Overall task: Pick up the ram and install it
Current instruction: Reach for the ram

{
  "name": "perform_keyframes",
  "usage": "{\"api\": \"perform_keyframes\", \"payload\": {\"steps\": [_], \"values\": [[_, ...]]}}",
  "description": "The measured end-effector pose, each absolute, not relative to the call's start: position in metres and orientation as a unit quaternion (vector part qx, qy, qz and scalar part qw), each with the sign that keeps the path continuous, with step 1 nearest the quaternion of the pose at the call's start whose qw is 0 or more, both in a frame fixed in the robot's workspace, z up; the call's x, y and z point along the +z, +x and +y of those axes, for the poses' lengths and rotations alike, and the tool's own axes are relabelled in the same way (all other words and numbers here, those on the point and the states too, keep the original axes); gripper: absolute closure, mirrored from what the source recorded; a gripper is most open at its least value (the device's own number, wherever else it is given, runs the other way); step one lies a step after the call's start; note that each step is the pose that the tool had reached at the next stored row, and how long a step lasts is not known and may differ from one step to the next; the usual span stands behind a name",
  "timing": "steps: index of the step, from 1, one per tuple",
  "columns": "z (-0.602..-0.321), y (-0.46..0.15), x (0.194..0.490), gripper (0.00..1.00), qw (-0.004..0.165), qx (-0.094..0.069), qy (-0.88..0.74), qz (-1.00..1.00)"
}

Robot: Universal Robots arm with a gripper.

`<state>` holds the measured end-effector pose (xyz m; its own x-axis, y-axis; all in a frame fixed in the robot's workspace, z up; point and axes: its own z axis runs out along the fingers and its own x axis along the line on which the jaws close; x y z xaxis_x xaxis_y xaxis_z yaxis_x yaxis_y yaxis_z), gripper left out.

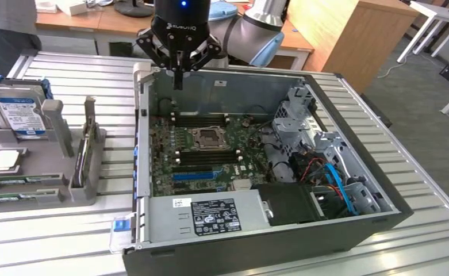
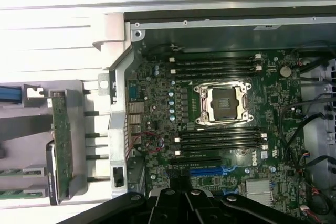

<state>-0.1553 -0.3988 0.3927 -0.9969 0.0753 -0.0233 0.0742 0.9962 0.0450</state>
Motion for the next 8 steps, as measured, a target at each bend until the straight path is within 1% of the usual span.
{"api": "perform_keyframes", "payload": {"steps": [8], "values": [[-0.3988, -0.165, 0.3926, 0.9, 0.012, 0.022, 0.037, 0.999]]}}
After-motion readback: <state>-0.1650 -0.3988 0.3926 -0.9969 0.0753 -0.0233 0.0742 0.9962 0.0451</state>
